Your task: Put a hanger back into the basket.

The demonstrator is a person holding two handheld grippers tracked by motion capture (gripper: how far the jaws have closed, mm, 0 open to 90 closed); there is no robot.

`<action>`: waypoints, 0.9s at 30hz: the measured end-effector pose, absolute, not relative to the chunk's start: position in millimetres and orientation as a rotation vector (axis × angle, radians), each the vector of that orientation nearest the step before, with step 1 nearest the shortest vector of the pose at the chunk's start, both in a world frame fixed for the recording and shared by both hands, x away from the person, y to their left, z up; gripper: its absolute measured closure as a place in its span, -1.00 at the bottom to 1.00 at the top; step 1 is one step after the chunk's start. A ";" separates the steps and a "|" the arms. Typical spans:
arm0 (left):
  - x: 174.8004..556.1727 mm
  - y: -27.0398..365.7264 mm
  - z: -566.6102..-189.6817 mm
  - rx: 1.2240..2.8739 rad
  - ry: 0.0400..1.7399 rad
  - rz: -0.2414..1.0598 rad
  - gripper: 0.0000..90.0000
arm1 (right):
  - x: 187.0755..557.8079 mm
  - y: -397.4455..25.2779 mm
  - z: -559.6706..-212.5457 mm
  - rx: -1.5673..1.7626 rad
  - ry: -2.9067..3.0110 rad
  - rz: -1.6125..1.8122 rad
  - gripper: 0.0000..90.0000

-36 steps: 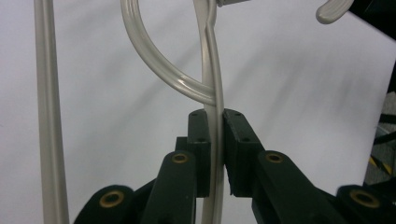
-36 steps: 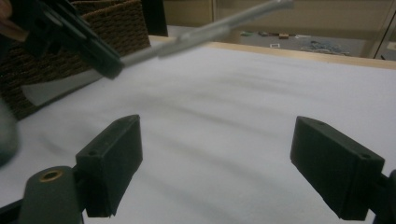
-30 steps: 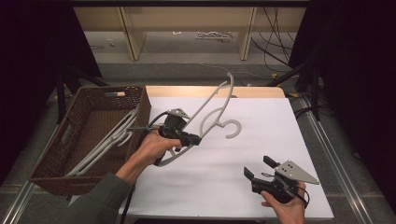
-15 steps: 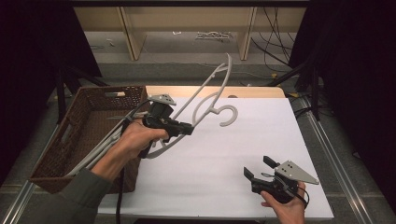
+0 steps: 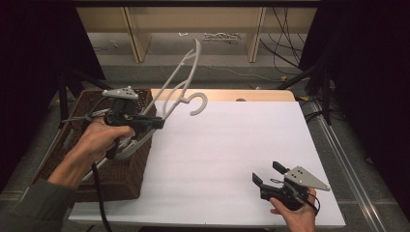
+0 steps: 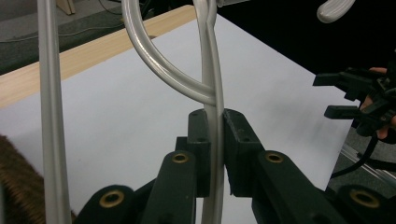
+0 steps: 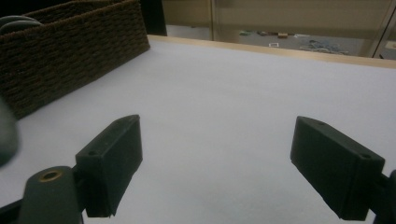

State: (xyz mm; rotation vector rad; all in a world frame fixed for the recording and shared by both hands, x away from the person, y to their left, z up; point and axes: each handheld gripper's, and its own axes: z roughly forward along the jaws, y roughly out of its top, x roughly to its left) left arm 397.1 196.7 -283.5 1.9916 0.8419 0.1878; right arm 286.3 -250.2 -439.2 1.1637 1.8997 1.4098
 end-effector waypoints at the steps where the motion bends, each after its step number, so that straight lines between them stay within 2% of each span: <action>1: 396.8 202.8 -284.3 1.985 0.842 0.199 0.81 | 286.4 -250.3 -439.3 1.165 1.898 1.410 -0.61; 14: 393.6 267.9 -307.5 1.991 0.941 0.208 0.82 | 287.2 -249.1 -440.4 1.169 1.911 1.401 -0.61; 27: 397.9 308.4 -341.0 1.993 0.989 0.173 0.82 | 287.1 -249.3 -440.4 1.172 1.913 1.395 -0.61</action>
